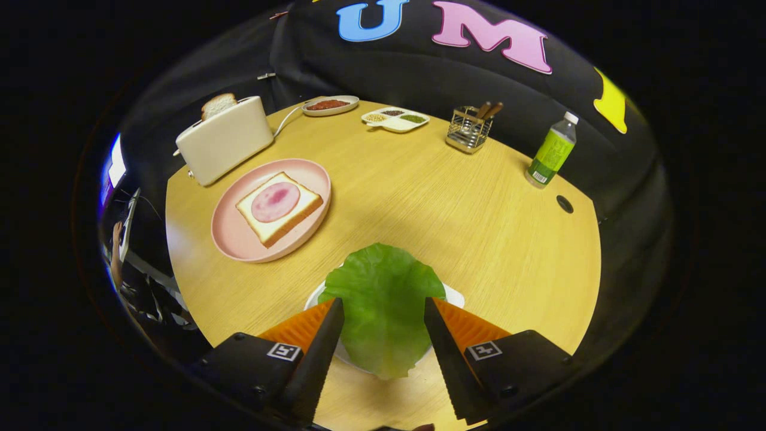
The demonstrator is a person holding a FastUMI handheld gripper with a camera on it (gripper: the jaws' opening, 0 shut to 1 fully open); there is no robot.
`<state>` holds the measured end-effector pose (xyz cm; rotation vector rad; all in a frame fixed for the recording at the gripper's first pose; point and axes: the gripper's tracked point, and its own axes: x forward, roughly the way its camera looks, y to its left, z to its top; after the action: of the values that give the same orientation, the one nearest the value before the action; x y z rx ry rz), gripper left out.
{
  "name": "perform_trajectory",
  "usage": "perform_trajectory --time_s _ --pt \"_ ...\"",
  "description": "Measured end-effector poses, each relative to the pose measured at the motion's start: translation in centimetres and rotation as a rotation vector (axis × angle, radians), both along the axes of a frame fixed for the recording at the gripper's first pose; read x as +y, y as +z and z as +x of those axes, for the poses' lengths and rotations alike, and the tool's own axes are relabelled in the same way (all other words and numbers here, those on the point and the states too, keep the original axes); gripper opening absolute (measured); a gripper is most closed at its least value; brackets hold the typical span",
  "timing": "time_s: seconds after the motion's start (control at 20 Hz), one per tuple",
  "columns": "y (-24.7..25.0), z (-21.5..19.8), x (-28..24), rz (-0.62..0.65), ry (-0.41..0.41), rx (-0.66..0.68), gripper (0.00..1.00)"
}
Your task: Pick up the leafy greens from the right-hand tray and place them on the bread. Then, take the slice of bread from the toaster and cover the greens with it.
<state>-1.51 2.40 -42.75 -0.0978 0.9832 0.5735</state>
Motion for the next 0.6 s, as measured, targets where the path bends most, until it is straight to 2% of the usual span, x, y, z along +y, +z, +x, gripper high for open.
perform_trajectory --time_s 0.2,0.4,0.5,0.55,0.6 --pt "-3.1 -0.2 0.2 -0.02 0.015 0.068 0.76" --pt "-3.5 0.2 -0.4 -0.036 -0.003 0.075 0.71" --pt "-3.7 0.5 -0.6 -0.03 -0.038 0.085 0.63" --pt "-3.7 0.6 -0.8 -0.031 -0.055 0.091 0.46" --pt "-3.7 0.6 -0.8 -0.029 -0.064 0.089 0.38"
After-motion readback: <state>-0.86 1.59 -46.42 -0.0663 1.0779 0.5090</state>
